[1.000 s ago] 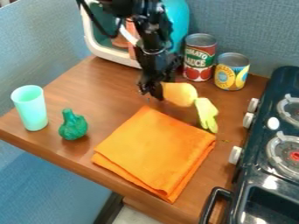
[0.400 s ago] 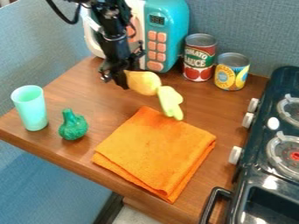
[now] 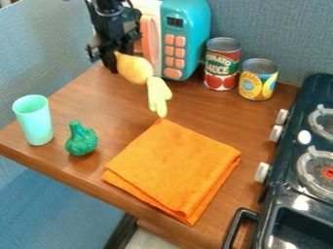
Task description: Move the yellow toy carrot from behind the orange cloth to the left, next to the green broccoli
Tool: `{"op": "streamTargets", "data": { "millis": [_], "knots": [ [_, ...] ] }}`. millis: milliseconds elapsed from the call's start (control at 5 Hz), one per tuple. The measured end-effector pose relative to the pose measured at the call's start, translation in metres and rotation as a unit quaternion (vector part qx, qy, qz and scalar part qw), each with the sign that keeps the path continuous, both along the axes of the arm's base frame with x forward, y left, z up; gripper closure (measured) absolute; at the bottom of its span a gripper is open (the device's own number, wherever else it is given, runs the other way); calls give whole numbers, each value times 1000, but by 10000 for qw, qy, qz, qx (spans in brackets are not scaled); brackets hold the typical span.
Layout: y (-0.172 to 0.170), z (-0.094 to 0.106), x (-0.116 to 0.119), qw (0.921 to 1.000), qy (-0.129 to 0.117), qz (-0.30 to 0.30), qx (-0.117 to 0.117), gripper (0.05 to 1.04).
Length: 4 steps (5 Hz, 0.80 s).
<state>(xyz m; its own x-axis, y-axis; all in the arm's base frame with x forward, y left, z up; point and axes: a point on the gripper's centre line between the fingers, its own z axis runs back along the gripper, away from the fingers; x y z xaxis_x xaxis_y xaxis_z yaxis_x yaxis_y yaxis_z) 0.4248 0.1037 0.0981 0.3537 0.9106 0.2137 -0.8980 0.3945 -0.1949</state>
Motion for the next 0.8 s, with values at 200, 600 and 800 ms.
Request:
{"op": "streamTargets", "data": {
  "millis": [200, 600, 800],
  "knots": [
    [15, 7, -1, 9998, -15, 130, 113, 644],
    [35, 4, 1, 9989, 141, 122, 440, 644],
    [41, -11, 0, 9979, 371, 90, 527, 644]
  ]
}}
